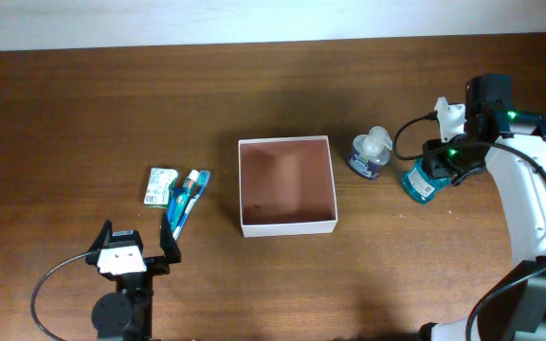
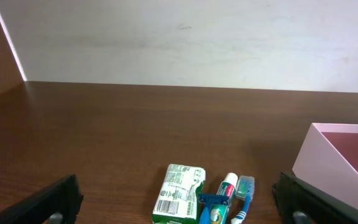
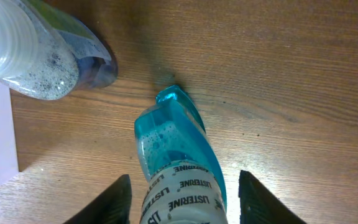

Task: Pack container
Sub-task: 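Move the right gripper over the blue Listerine bottle and grasp its neck, then lift the Listerine bottle and carry it left over the box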

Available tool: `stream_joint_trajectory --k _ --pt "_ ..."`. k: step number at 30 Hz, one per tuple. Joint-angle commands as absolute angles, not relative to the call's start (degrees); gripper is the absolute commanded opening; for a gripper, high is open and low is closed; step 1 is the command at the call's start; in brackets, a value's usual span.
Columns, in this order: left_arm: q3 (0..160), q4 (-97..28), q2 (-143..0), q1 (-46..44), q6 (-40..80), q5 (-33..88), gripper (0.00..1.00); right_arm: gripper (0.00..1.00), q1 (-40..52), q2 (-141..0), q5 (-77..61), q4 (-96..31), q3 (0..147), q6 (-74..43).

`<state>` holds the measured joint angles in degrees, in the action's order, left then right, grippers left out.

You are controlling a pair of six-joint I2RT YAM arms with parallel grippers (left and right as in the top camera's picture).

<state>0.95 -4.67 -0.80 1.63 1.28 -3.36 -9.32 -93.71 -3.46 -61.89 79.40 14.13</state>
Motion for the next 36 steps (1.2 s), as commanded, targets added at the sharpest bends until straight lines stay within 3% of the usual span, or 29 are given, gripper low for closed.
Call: stream_joint_trajectory --k 1,21,36 --pt "0.56 -4.51 -0.34 1.67 0.58 -2.74 1.00 0.42 -8.95 -93.91 -2.52 -61.67 80.71 13.17" --pt "0.56 -4.51 -0.34 1.67 0.58 -2.74 0.99 0.27 -8.95 -93.54 -4.47 -62.72 83.48 10.55" --pt "0.56 -4.51 -0.34 1.65 0.58 -2.74 0.99 0.26 -8.95 -91.79 -4.51 -75.85 92.20 3.92"
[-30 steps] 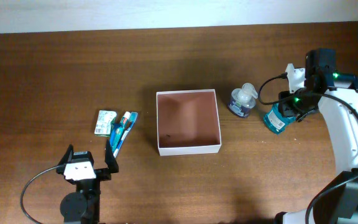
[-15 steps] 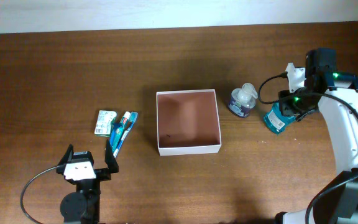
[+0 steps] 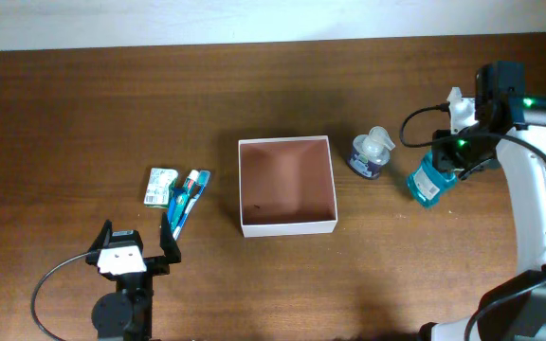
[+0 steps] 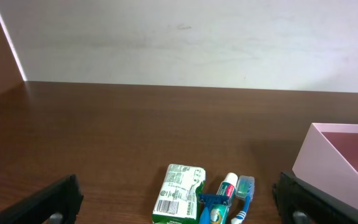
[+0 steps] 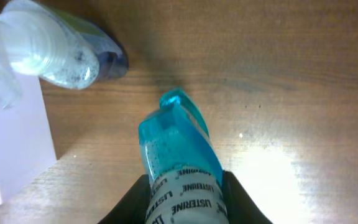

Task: Pack container
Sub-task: 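Lift the Listerine bottle and carry it left over the box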

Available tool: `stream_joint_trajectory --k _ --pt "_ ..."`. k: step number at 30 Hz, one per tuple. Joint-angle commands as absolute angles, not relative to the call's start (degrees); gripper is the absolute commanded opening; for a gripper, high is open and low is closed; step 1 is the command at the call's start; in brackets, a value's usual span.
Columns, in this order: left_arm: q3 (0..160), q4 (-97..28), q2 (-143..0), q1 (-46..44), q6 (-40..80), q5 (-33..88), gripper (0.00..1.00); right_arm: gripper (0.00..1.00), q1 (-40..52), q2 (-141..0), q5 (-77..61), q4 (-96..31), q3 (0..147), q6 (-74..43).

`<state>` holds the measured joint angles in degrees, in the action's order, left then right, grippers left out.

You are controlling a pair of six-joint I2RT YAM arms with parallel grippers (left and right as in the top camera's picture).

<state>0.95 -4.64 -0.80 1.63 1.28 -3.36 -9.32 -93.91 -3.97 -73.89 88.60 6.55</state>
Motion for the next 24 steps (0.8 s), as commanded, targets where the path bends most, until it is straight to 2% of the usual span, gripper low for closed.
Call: stream_joint_trajectory --k 1,12,24 --pt "0.56 -4.51 -0.34 1.67 0.58 -2.74 0.99 0.26 -8.95 -91.72 -4.51 -77.73 93.32 3.92" --pt "0.56 -4.51 -0.34 1.67 0.58 -2.74 0.99 0.23 -7.70 -87.96 -13.32 -84.27 98.83 1.93" --pt "0.56 -4.51 -0.34 1.67 0.58 -2.74 0.99 0.23 6.83 -83.61 -13.04 -83.11 100.42 -10.85"
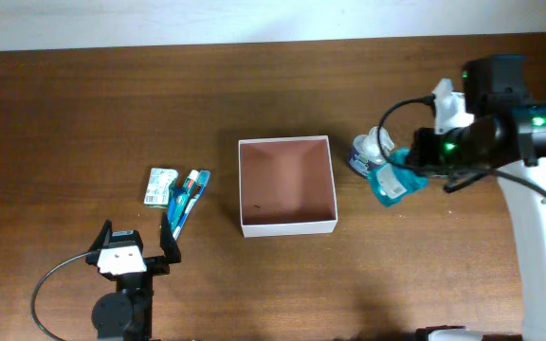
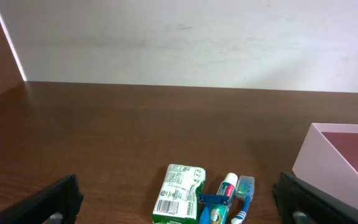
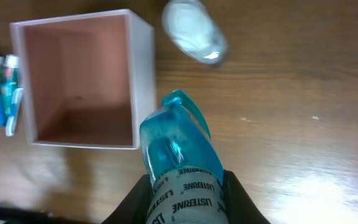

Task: Pack container
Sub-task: 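Lift the Listerine bottle and carry it left over the box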

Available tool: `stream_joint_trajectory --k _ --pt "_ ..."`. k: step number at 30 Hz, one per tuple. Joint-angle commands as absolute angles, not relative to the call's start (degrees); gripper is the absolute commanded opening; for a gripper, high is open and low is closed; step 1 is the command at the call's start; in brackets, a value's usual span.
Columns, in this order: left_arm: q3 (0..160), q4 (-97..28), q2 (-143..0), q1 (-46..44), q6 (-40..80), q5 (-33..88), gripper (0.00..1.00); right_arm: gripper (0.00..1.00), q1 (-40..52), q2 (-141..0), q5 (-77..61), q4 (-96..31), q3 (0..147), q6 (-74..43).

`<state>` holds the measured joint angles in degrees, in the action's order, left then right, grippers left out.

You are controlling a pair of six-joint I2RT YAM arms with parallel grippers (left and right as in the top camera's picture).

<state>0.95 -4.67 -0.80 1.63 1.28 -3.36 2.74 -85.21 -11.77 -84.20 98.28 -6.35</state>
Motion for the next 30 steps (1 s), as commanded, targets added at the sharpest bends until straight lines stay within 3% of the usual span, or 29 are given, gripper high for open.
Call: stream_joint_trajectory --k 1,18,30 --pt "0.56 -4.51 -0.34 1.67 0.58 -2.74 0.99 0.23 8.45 -83.61 -12.58 -82.50 100.42 -11.92" --pt "0.56 -4.51 -0.34 1.67 0.58 -2.74 0.99 0.23 32.84 -87.37 7.40 -72.60 100.42 -29.26" --pt "0.56 -4.51 -0.34 1.65 0.58 -2.74 1.00 0.23 35.24 -96.09 13.45 -67.90 100.42 -29.50"
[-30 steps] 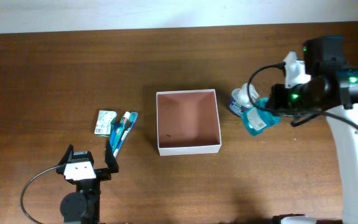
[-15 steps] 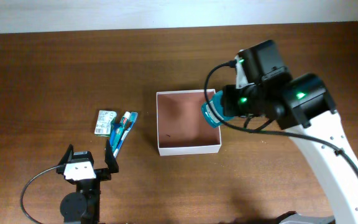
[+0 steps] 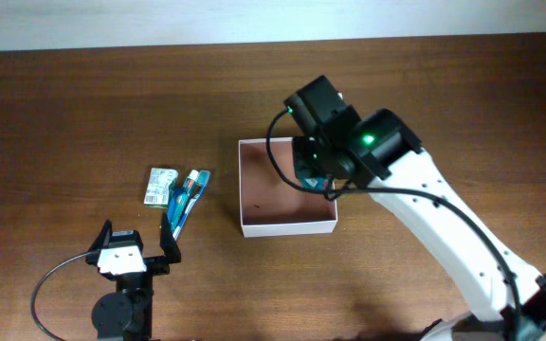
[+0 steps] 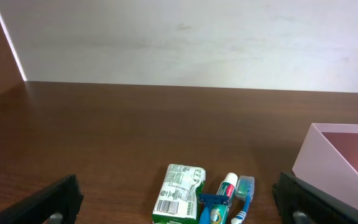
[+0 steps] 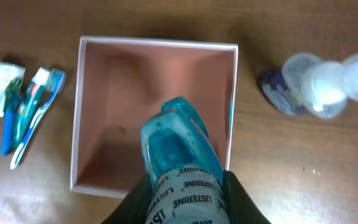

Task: Pack container
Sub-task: 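Lift the Listerine bottle and carry it left over the box, then lower the Listerine bottle into the box's back corner and release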

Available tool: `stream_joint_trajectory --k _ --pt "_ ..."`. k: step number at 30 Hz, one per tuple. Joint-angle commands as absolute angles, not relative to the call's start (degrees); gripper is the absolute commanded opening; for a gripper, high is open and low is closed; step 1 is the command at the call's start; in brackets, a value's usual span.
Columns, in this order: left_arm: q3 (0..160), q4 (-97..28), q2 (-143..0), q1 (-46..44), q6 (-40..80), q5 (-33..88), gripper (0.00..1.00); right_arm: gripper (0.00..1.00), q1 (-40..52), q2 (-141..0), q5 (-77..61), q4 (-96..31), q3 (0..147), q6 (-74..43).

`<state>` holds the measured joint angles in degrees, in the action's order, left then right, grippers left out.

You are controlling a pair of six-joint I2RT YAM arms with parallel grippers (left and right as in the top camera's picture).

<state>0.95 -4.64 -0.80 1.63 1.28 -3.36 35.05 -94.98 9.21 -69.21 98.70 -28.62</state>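
Observation:
My right gripper (image 5: 185, 194) is shut on a teal Listerine mouthwash bottle (image 5: 178, 149), held above the open white box (image 5: 232, 124), its tip over the pinkish inside. In the overhead view the right gripper (image 3: 322, 163) covers the box's right half (image 3: 287, 228), and only a sliver of the teal bottle (image 3: 308, 178) shows. My left gripper (image 3: 136, 242) rests open at the front left, nothing between its fingers (image 4: 55, 200). It faces a green soap bar (image 4: 179, 191).
A toothpaste tube, razor and toothbrush (image 4: 227, 194) lie bundled beside the soap (image 3: 160, 186), left of the box. A clear pump bottle (image 5: 312, 87) with a dark base stands right of the box; the overhead view hides it under my right arm.
My right gripper, still shut on the mouthwash bottle, has moved left from beside the pump bottle to above the box. The left arm has not moved.
My right gripper stood open around the mouthwash bottle lying on the table right of the pump bottle. Then it was shut on the bottle. Later it held the bottle raised near the pump bottle, and now holds it over the box.

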Motion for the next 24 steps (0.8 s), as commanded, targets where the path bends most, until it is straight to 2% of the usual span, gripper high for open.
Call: stream_joint_trajectory --k 1,11,16,24 --pt "0.56 -4.51 -0.34 1.67 0.58 -2.74 0.99 0.23 35.24 -96.55 13.87 -67.66 100.42 -29.52" --pt "0.56 -4.51 -0.34 1.67 0.58 -2.74 0.99 0.23 35.11 -100.82 16.36 -65.47 100.42 -32.18" --pt "0.56 -4.51 -0.34 1.67 0.58 -2.74 0.99 0.19 33.43 -101.86 14.87 -64.36 100.40 -35.07" --pt "0.56 -4.51 -0.34 1.67 0.58 -2.74 0.99 0.19 29.45 -102.45 10.39 -63.55 100.40 -35.03"
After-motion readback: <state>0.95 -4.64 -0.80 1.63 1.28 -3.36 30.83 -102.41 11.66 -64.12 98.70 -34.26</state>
